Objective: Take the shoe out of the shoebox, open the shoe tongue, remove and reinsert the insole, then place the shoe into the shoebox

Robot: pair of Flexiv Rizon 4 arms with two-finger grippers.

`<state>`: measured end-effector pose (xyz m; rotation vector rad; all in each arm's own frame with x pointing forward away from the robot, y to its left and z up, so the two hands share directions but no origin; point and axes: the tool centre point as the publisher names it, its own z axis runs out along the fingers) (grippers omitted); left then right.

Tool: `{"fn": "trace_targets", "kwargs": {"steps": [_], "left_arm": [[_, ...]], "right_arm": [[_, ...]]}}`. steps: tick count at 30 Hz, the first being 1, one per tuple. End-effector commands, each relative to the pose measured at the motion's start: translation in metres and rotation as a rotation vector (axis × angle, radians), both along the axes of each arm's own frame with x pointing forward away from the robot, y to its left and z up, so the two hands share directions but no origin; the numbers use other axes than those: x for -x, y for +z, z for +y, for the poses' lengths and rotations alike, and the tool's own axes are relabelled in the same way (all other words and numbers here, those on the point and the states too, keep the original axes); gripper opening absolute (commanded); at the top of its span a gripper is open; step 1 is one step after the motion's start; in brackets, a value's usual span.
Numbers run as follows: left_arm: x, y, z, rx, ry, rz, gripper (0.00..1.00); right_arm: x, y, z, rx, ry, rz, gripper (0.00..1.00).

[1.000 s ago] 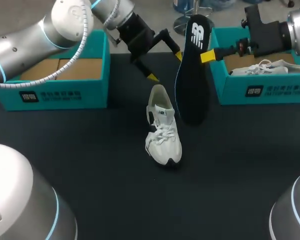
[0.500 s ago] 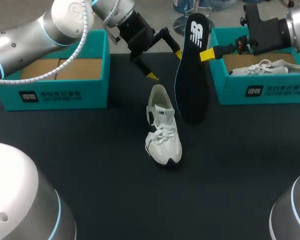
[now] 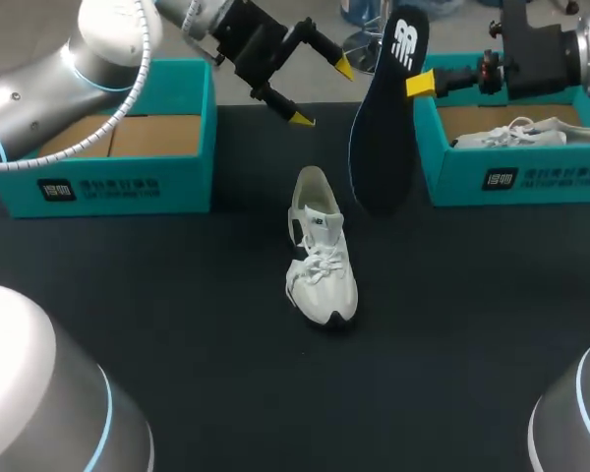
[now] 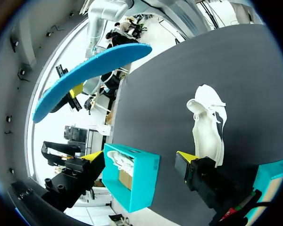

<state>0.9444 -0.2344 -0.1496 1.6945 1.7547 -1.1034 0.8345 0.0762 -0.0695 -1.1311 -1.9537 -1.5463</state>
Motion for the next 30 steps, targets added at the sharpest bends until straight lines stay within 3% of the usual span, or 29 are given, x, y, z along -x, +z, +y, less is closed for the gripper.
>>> {"fn": "trace_targets", "kwargs": {"steps": [1,10,14,24,30], "left_arm": [[0.004,0.004,0.009,0.079,-0.006,-0.019,1.00],[0.006,0.018,0.005,0.235,0.014,-0.082,1.00],[0.006,0.021,0.000,0.276,0.043,-0.111,1.00],[0.004,0.026,-0.016,0.368,0.146,-0.228,1.00],[0.007,0.027,-0.021,0.427,0.184,-0.250,1.00]], "right_arm": [[-0.033,-0.002,-0.004,-0.015,0.040,0.088,0.00],[-0.073,0.001,-0.019,0.023,0.084,0.309,0.00],[-0.087,0.004,-0.022,0.032,0.087,0.367,0.00],[-0.105,-0.004,-0.021,0.100,0.168,0.548,0.00],[-0.115,-0.007,-0.020,0.109,0.165,0.576,0.00]]}}
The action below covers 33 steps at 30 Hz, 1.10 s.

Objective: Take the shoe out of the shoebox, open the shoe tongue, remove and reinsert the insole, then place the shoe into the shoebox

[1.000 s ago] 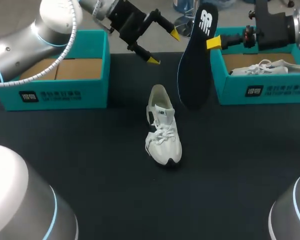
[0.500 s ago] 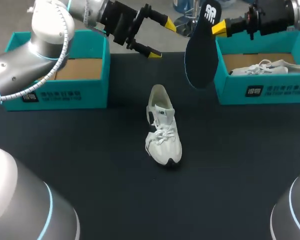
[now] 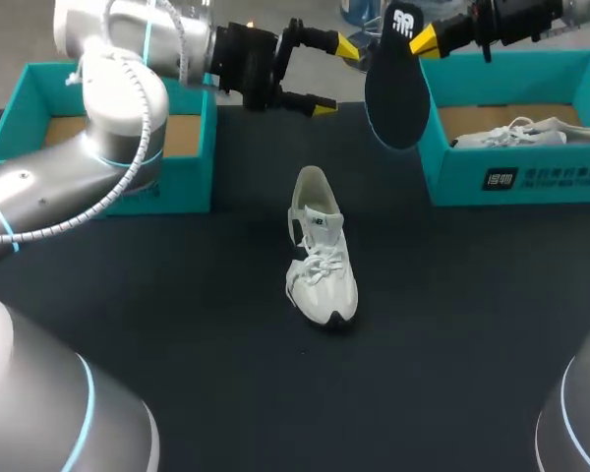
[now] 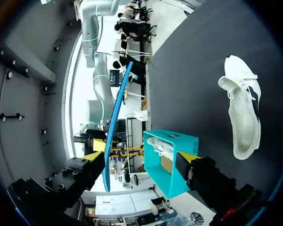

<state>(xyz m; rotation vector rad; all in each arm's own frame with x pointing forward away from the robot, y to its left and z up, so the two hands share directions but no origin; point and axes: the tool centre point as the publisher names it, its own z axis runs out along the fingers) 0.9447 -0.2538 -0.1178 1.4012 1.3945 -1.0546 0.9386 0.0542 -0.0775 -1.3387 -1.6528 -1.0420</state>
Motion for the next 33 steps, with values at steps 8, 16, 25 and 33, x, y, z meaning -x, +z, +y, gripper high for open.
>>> {"fn": "trace_targets", "kwargs": {"steps": [8,16,25,33], "left_arm": [[0.014,0.000,-0.001,0.142,0.070,-0.016,1.00],[0.017,0.008,-0.004,0.182,0.062,-0.021,1.00],[0.016,0.010,-0.018,0.230,0.071,-0.033,1.00],[0.020,0.006,-0.020,0.235,0.063,-0.027,0.94]], "right_arm": [[-0.023,-0.004,0.006,0.022,0.131,0.094,0.00],[-0.028,-0.011,0.017,0.018,0.150,0.127,0.00],[-0.030,-0.019,0.035,0.008,0.155,0.137,0.00],[-0.029,-0.021,0.039,-0.001,0.160,0.153,0.00]]}}
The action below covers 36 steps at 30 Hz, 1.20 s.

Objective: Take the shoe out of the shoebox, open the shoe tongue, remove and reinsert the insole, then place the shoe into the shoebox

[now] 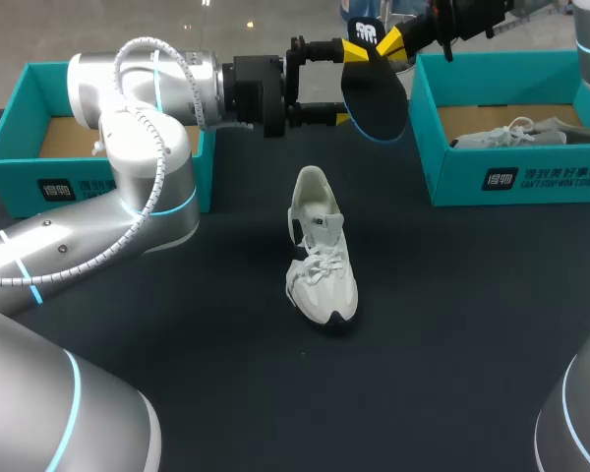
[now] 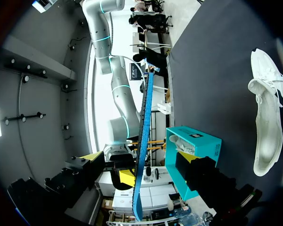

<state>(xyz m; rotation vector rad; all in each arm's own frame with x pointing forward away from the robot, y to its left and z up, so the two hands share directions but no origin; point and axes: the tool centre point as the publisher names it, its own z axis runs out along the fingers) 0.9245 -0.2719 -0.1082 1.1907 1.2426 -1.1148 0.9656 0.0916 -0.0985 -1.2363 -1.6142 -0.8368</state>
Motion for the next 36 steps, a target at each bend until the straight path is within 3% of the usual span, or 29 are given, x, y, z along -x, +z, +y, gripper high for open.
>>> {"fn": "trace_targets", "kwargs": {"steps": [1,4,5,10,13,17,18,26,27,28,36], "left_arm": [[0.000,-0.004,-0.002,0.000,0.001,0.002,0.89],[0.000,-0.005,-0.003,-0.001,-0.001,0.005,0.52],[0.000,-0.005,-0.003,-0.001,-0.002,0.005,0.47],[0.001,-0.006,-0.004,-0.001,-0.008,0.007,0.42],[0.002,-0.006,-0.006,0.002,-0.013,0.008,0.33],[0.004,-0.006,-0.008,0.003,-0.022,0.010,0.13],[0.004,-0.007,-0.009,0.002,-0.023,0.011,0.00],[0.004,-0.009,-0.011,0.002,-0.015,0.004,0.00],[0.004,-0.009,-0.011,0.002,-0.014,0.004,0.00],[0.004,-0.009,-0.010,0.002,-0.013,0.004,0.00],[0.002,-0.007,-0.003,0.003,0.002,0.003,0.00]], "right_arm": [[-0.002,0.000,0.003,0.003,0.013,0.005,0.00],[-0.001,0.000,0.003,0.004,0.018,0.005,0.00],[0.000,-0.001,0.003,0.005,0.019,0.004,0.00],[0.002,-0.001,0.005,0.002,0.024,0.004,0.00],[0.002,-0.003,0.008,-0.002,0.022,0.002,0.00],[0.003,-0.004,0.009,-0.005,0.023,0.002,0.00],[0.003,-0.004,0.009,-0.005,0.024,0.002,0.00],[0.008,-0.008,0.011,-0.038,-0.001,-0.039,0.00],[0.009,-0.008,0.010,-0.045,-0.008,-0.047,0.46],[0.010,-0.007,0.008,-0.047,-0.007,-0.062,1.00],[0.022,-0.007,-0.011,-0.088,-0.108,-0.115,1.00]]}}
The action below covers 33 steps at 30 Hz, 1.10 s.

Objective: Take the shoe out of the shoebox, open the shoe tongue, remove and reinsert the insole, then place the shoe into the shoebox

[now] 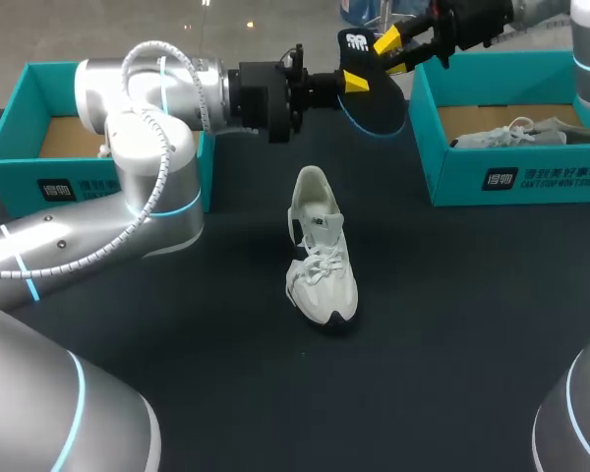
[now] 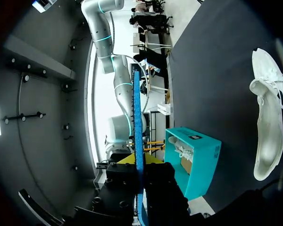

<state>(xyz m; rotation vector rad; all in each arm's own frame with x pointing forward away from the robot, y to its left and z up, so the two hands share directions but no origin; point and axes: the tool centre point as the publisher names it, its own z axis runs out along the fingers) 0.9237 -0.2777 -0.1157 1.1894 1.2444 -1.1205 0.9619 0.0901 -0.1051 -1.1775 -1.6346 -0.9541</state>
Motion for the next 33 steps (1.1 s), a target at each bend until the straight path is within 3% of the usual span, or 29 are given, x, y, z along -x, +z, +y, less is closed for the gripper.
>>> {"fn": "trace_targets", "kwargs": {"steps": [1,10,20,21,33], "left_arm": [[0.001,0.001,0.003,0.003,0.006,-0.002,0.00],[0.001,0.007,0.008,0.020,0.008,0.007,0.00],[0.003,0.011,0.013,0.041,-0.006,0.036,0.00],[0.003,0.011,0.013,0.043,-0.013,0.047,0.00],[0.004,0.013,0.014,0.019,-0.024,0.022,0.00]], "right_arm": [[0.020,-0.001,-0.011,-0.035,-0.118,-0.031,1.00],[0.035,0.000,-0.030,-0.111,-0.291,-0.070,1.00],[0.027,0.009,-0.045,-0.090,-0.404,-0.159,1.00],[0.024,0.011,-0.047,-0.093,-0.407,-0.199,1.00],[0.024,0.011,-0.047,-0.093,-0.407,-0.199,1.00]]}}
